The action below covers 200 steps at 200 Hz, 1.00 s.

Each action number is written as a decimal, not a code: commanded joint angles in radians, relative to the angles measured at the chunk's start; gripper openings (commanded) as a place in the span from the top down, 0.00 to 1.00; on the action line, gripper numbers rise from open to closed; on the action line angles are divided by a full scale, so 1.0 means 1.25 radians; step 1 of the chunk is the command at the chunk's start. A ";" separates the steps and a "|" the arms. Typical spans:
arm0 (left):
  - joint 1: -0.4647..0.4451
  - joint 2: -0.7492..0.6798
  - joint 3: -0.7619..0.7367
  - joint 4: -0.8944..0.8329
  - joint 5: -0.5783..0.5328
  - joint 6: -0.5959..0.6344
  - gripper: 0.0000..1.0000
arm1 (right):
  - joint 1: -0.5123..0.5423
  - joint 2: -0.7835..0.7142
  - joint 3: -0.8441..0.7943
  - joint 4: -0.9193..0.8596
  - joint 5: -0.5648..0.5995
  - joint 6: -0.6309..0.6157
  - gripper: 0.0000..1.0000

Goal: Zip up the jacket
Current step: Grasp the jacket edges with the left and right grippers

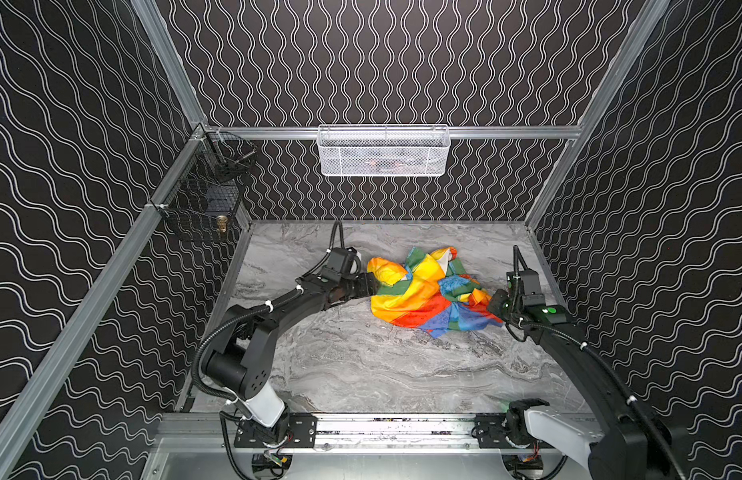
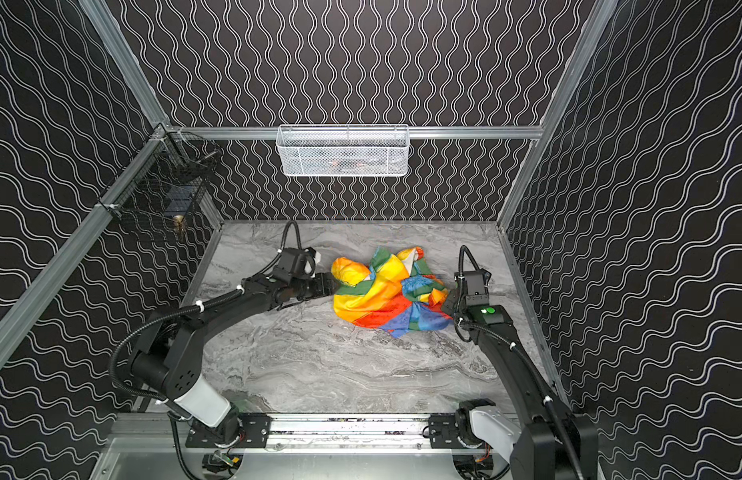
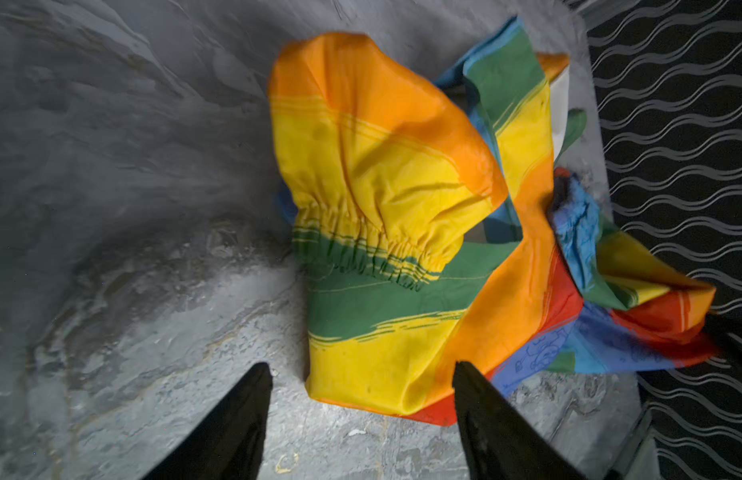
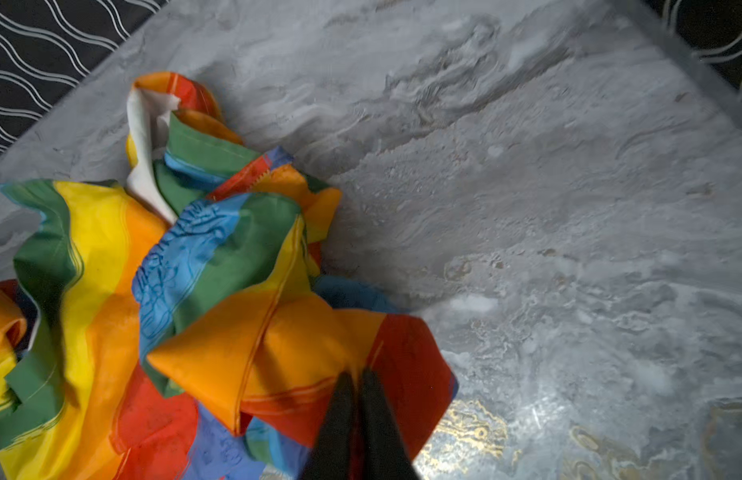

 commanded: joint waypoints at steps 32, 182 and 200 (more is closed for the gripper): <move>-0.059 0.042 0.007 -0.034 -0.082 0.055 0.26 | -0.004 0.023 0.013 0.032 -0.070 0.001 0.38; -0.092 0.011 0.076 -0.014 0.039 0.079 1.00 | -0.003 0.095 0.022 0.077 -0.150 -0.036 0.85; -0.091 -0.027 0.099 -0.051 0.031 0.095 1.00 | -0.003 0.102 0.048 0.073 -0.165 -0.035 0.95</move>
